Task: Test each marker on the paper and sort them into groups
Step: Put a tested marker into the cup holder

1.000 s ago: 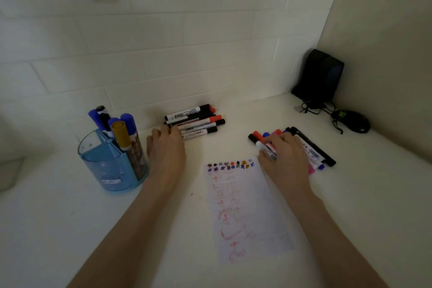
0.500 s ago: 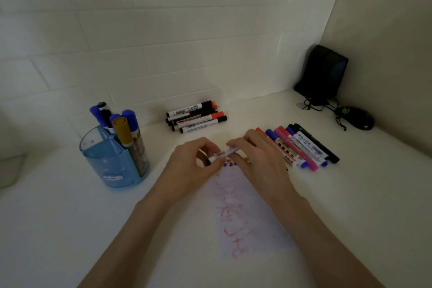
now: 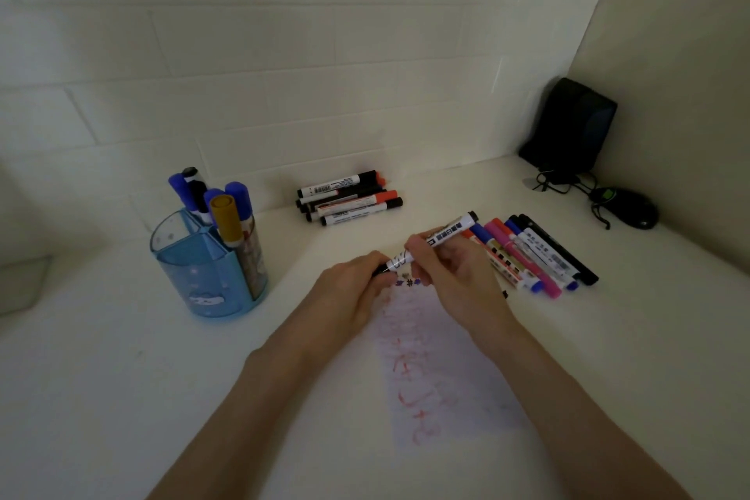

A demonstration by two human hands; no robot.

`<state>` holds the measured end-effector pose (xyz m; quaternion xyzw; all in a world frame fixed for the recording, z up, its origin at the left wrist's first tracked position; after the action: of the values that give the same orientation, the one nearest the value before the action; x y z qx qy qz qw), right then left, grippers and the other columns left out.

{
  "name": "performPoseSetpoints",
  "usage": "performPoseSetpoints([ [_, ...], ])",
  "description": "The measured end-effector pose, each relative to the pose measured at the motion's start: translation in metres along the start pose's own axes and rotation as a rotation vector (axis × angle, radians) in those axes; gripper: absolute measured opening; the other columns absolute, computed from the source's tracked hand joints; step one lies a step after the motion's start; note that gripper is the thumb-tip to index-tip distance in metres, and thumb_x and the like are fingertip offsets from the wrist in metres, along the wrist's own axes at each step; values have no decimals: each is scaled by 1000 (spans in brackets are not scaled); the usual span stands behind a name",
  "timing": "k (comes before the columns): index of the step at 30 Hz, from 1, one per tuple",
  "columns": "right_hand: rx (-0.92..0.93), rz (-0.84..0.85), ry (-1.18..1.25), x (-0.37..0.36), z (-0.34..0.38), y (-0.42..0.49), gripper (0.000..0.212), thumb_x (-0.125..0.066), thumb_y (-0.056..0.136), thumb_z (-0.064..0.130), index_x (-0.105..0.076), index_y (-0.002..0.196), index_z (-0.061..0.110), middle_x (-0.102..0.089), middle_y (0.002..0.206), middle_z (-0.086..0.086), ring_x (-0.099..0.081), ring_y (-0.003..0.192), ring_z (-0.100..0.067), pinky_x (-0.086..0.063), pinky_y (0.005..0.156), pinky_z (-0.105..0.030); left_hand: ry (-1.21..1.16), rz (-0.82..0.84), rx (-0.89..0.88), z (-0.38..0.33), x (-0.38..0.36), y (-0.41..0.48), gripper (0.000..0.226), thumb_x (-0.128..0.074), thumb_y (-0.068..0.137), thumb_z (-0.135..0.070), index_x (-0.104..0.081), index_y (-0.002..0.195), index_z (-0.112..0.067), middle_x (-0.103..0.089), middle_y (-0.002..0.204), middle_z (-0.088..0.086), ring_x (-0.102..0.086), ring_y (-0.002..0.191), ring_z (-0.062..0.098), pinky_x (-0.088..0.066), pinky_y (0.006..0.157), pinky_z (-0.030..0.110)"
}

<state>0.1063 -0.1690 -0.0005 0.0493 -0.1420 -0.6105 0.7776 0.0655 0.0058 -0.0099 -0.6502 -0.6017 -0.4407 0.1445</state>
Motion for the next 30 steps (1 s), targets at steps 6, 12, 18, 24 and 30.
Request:
performPoseSetpoints([
  [6,-17,5,2,2,2,-2,26,-61,105,26,-74,93,7,-65,71,3,-60,67,-7,-48,65,-20,-174,104,37,1,-2,2,16,-45,107,-23,-54,94,-22,-55,71,-8,-49,60,11,-37,58,23],
  [12,22,16,-17,4,8,-4,24,-60,105,27,-72,95,9,-62,74,-9,-57,69,-9,-48,64,-20,-369,183,60,-6,2,2,26,-42,109,-20,-56,87,-22,-52,73,-3,-44,63,10,-36,61,21],
  [18,5,-18,-20,-7,4,-6,20,-60,105,22,-73,101,8,-67,72,14,-61,68,0,-49,63,-15,-285,129,83,0,6,-4,15,-42,108,-26,-56,102,-22,-63,84,5,-57,73,22,-45,65,33],
  [24,-38,-107,77,-23,0,-12,21,-72,97,29,-75,90,10,-70,63,4,-63,55,-5,-48,56,-15,104,-58,-5,-1,4,-7,25,-38,106,-43,-56,108,-25,-65,95,-9,-59,78,11,-47,69,32],
  [30,-44,-36,-58,-11,3,-6,42,-66,98,49,-78,69,21,-71,61,2,-61,56,-5,-47,58,-16,206,-74,-88,-10,-2,-4,28,-32,106,-41,-51,106,-20,-61,93,-8,-56,68,14,-40,59,28],
])
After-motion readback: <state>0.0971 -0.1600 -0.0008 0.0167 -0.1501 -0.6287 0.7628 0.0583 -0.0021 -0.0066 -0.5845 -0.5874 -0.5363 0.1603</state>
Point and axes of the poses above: each hand's wrist, its own y-axis towards the middle knuckle, its own x-axis out of the back of the hand, z = x × y, the point moved 2 cm from there along y, towards the middle knuckle
